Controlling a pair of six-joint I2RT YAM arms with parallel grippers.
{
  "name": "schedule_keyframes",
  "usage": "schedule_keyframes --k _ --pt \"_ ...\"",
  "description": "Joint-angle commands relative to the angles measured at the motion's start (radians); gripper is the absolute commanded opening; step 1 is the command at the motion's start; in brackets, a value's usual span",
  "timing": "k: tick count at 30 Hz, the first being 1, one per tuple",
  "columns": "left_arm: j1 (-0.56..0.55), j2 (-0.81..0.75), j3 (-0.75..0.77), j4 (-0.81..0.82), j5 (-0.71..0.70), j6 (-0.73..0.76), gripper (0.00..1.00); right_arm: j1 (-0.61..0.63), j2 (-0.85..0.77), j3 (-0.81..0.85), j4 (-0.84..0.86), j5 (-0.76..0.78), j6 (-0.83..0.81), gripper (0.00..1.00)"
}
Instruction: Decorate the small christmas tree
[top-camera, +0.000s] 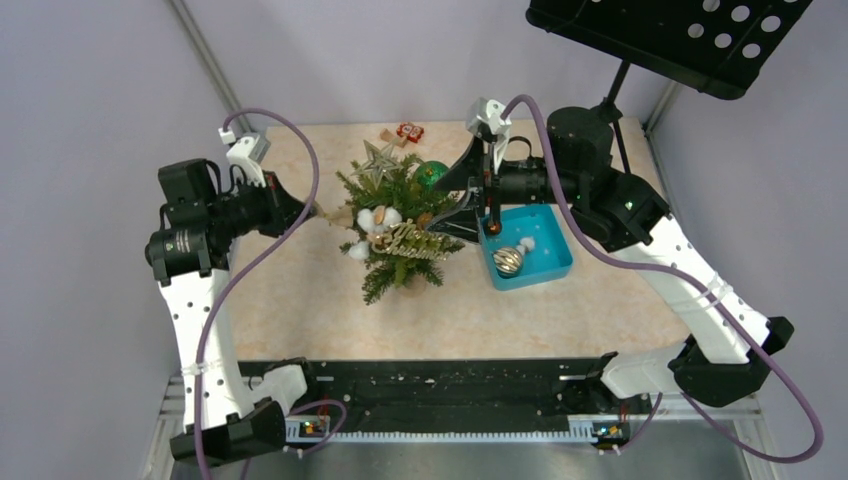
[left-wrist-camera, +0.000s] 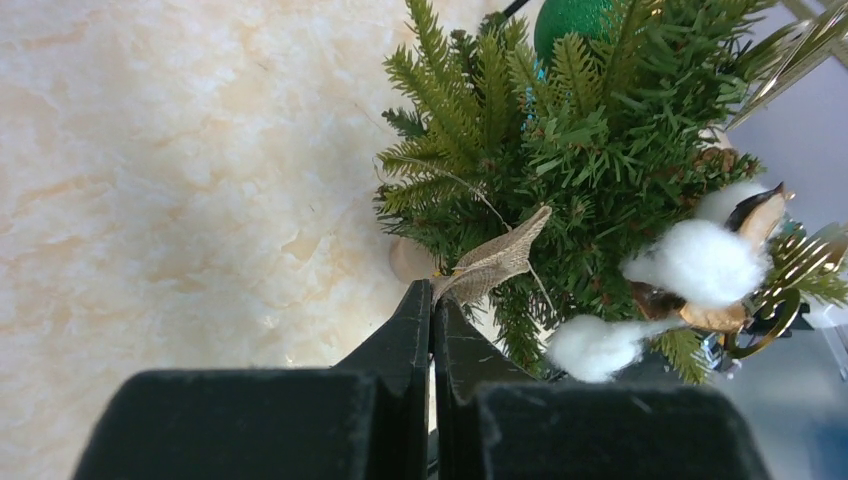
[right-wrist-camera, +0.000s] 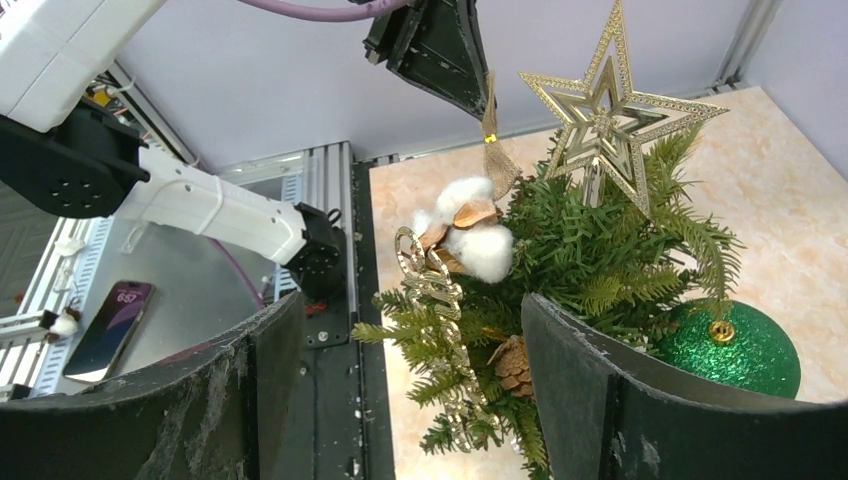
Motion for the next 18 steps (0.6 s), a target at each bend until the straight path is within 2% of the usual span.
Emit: schedule_keyframes --k 1,5,13,15,18 --pt "0.0 0.008 0.059 -0.051 0.086 0.116 0.0 -0.006 -0.018 0.014 0.047 -0.013 0.021 0.78" --pt "0.002 0.008 0.068 -0.005 0.097 0.052 0.0 -0.006 -0.017 0.009 0.06 -0.016 0.032 0.78" --pt "0.032 -0.037 0.075 0.095 -0.078 -0.197 0.0 -0.006 -0.014 0.001 0.065 -0.029 0.027 0.78" --pt "0.035 -0.041 0.101 0.098 -0.07 -0.187 0.0 -0.006 -0.015 -0.005 0.064 -0.034 0.02 0.78" --pt "0.044 -0.038 0.152 0.06 -0.086 -0.072 0.0 -0.007 -0.013 -0.006 0.064 -0.045 0.013 0.78"
